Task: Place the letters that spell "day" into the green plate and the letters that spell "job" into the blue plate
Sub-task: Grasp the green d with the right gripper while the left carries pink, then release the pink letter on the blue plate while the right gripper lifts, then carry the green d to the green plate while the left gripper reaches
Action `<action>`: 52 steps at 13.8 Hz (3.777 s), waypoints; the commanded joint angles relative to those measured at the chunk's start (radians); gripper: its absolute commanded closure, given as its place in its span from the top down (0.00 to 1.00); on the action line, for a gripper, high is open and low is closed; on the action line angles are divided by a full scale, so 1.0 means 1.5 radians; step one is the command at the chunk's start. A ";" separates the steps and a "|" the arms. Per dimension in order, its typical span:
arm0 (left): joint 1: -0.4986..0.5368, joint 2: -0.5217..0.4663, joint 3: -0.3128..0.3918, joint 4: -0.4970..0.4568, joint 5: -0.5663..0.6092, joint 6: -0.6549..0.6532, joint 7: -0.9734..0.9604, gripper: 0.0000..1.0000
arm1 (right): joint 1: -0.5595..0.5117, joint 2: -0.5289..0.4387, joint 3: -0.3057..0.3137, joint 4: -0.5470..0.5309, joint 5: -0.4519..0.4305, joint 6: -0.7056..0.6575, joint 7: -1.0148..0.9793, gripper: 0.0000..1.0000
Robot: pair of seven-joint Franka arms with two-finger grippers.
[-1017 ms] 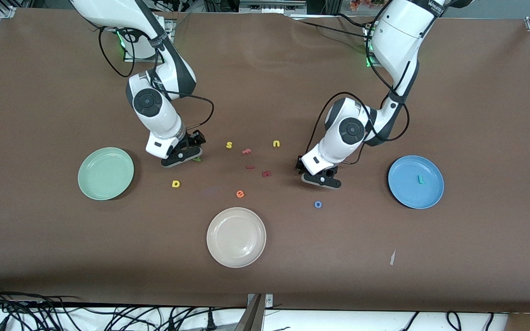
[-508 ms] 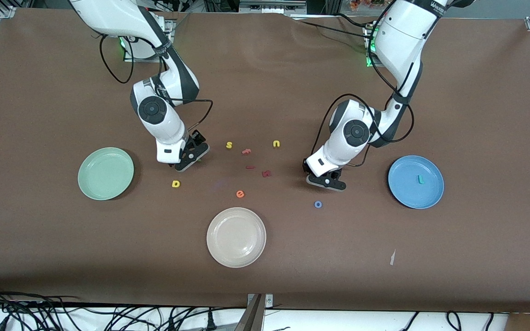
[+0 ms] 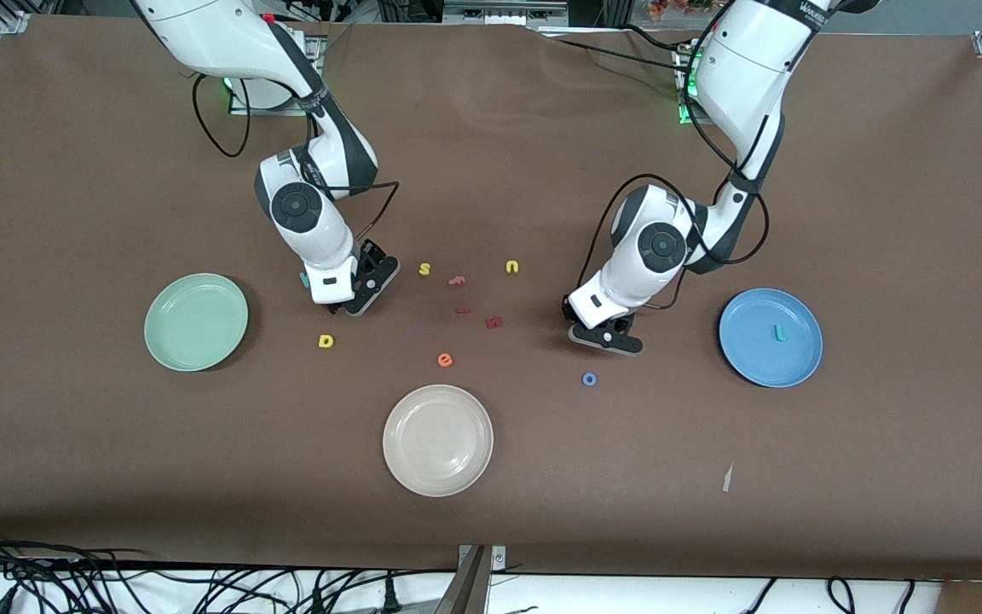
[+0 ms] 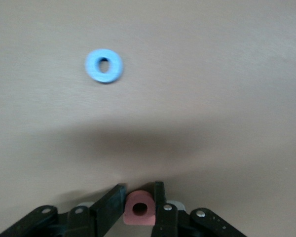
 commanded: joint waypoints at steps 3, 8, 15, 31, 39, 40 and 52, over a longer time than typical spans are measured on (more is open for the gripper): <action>0.130 -0.100 -0.036 -0.010 0.018 -0.129 0.038 0.12 | -0.001 0.014 0.000 -0.001 -0.004 0.020 -0.055 0.92; 0.273 -0.138 -0.036 -0.021 0.017 -0.204 0.253 0.13 | -0.001 0.018 0.000 -0.001 -0.004 0.027 -0.069 0.68; 0.309 -0.145 0.021 -0.080 0.017 -0.200 0.422 0.22 | 0.000 0.018 0.000 0.001 -0.004 0.025 -0.068 0.38; 0.079 -0.056 0.021 0.020 -0.075 -0.035 0.272 0.74 | -0.002 -0.066 -0.029 0.071 0.003 -0.197 0.103 0.00; 0.033 -0.003 0.021 0.084 -0.074 -0.021 0.181 0.74 | -0.004 -0.086 -0.179 0.074 0.003 -0.248 0.256 0.00; 0.033 0.005 0.021 0.084 -0.074 -0.007 0.181 0.74 | -0.010 -0.080 -0.197 0.074 0.003 -0.247 0.250 0.00; -0.017 0.113 0.050 0.178 -0.071 0.065 0.135 0.74 | -0.074 -0.013 -0.183 0.136 0.013 -0.274 0.297 1.00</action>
